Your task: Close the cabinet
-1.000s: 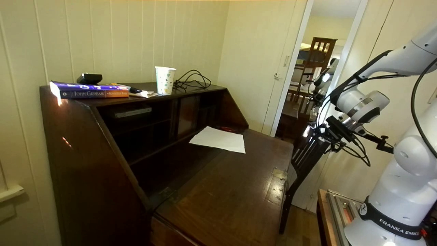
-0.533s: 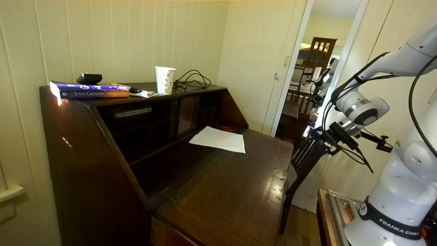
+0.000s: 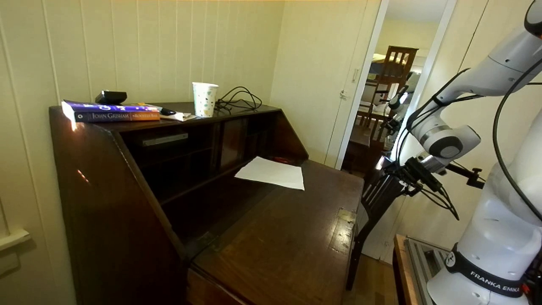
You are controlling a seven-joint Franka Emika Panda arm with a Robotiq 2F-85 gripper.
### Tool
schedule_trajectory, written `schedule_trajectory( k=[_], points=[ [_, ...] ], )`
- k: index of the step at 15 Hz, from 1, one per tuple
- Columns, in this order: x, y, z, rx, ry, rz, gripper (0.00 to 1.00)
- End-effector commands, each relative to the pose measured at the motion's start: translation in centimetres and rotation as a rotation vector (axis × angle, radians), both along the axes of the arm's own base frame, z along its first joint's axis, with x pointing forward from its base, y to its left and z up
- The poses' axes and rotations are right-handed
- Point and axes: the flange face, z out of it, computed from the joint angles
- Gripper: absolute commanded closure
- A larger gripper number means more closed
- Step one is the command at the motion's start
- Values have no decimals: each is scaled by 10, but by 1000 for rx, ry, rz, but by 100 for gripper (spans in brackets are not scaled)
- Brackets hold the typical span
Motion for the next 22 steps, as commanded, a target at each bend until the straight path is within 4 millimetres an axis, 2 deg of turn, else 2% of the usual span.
schedule_trajectory(
  k=[1,6,10,16,20,22],
  points=[
    [-4,9,-9,44,-82,46,0],
    [-10,11,-24,110,-202,154,0],
    [-4,10,-39,135,-218,175,0],
    [19,-8,-72,122,-161,97,0],
    [35,-22,-101,117,-103,115,0],
    [39,-26,-109,112,-91,129,0]
  ],
)
